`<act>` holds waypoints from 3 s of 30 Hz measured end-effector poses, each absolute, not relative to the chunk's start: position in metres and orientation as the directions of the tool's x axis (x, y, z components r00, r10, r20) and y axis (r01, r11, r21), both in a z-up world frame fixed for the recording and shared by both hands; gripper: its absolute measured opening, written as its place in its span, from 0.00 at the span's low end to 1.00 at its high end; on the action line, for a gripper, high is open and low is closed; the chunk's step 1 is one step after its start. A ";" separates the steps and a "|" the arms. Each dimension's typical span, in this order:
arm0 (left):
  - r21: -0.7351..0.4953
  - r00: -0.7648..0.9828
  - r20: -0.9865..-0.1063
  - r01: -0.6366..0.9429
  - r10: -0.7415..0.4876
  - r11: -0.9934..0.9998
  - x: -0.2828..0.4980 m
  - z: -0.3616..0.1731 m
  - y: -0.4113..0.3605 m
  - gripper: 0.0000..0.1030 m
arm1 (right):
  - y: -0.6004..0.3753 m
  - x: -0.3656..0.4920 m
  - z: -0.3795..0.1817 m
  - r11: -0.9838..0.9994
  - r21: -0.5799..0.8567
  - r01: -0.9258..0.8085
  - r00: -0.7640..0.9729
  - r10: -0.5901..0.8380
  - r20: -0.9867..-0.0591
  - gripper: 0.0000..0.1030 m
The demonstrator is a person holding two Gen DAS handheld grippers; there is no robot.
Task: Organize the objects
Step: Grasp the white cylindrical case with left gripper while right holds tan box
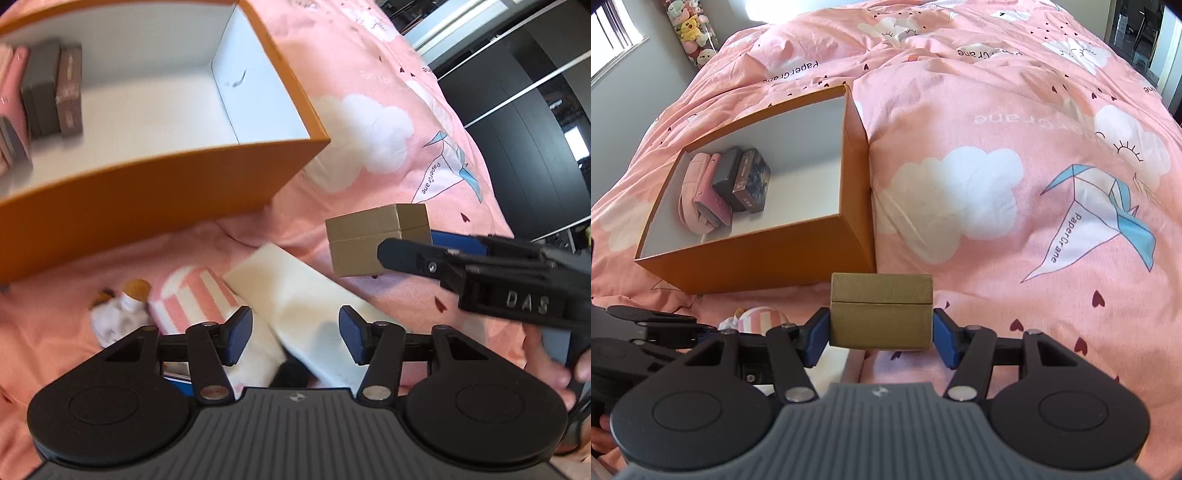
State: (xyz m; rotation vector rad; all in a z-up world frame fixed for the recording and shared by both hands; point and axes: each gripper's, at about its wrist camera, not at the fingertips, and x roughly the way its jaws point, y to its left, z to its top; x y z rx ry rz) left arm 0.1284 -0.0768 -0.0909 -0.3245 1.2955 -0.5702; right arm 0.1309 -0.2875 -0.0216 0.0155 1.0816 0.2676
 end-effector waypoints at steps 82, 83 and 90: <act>-0.522 -0.043 -0.841 -0.195 -0.539 0.830 0.161 -0.135 -0.089 0.31 | -0.295 0.145 -0.026 0.963 0.082 -0.255 0.404 0.184 -0.896 0.58; -0.531 -0.030 -0.838 -0.190 -0.546 0.826 0.160 -0.131 -0.082 0.30 | -0.294 0.144 -0.025 0.963 0.081 -0.259 0.406 0.185 -0.895 0.58; -0.598 0.081 -0.801 -0.156 -0.594 0.786 0.153 -0.104 -0.063 0.30 | -0.290 0.143 -0.013 0.954 0.103 -0.281 0.415 0.217 -0.883 0.58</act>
